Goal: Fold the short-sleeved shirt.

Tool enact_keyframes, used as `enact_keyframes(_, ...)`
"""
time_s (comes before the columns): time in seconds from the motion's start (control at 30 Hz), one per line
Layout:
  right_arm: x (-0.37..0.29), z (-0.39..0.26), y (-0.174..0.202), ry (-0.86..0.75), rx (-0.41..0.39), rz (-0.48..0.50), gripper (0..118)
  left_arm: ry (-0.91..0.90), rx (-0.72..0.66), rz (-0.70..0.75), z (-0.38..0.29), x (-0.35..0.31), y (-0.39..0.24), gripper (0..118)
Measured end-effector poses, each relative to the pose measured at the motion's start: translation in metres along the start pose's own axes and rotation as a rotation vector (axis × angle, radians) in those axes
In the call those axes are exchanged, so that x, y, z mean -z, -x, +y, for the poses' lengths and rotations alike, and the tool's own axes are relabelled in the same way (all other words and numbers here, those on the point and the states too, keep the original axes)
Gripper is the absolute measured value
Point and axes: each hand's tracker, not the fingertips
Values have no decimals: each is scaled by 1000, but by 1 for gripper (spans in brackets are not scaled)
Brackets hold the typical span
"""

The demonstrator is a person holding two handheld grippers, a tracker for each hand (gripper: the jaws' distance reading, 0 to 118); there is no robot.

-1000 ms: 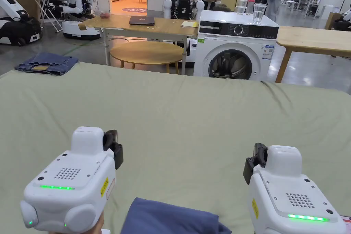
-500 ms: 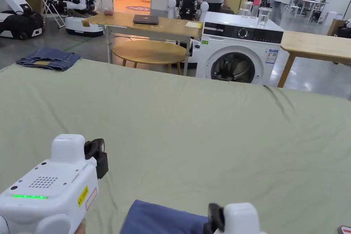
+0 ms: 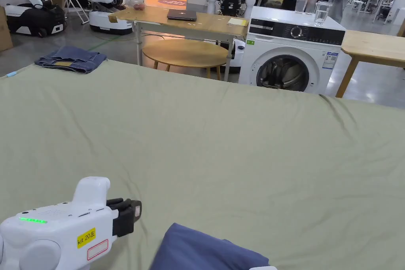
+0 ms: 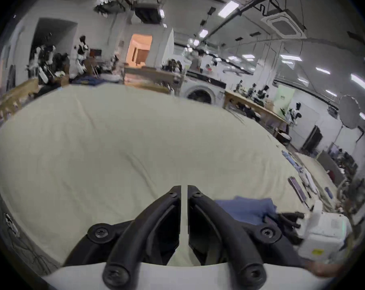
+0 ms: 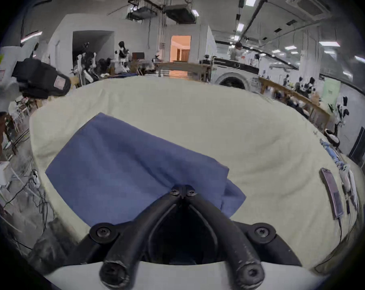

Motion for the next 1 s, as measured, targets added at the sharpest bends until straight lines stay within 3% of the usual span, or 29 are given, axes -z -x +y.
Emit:
enact_keyframes(0.13,1,0,0,1,15,-7,0,176,-119,-157,-3,13,25,63)
enact_keyframes(0.17,1,1,-1,3,18,-4,0,234,-180,-221,-4,19,35,69)
enact_keyframes(0.3,2,2,-5,9,28,12,0,390,-353,-404,-14,45,57,76)
enact_keyframes(0.43,2,4,-5,17,34,18,0,487,-373,-496,-28,78,61,76)
enact_keyframes(0.67,2,7,-10,29,60,39,0,542,-542,-714,-45,121,42,76)
enact_keyframes(0.7,2,7,-10,28,63,41,0,544,-545,-694,-46,126,40,73)
enact_keyframes(0.77,2,8,-11,28,68,43,0,539,-551,-679,-48,127,33,45)
enact_keyframes(0.8,2,8,-12,26,71,42,0,536,-524,-632,-49,127,32,36)
enact_keyframes(0.9,3,8,-14,21,83,54,0,515,-584,-675,-62,129,45,25)
enact_keyframes(1.0,3,6,-9,11,56,45,0,499,-592,-665,-68,124,43,22)
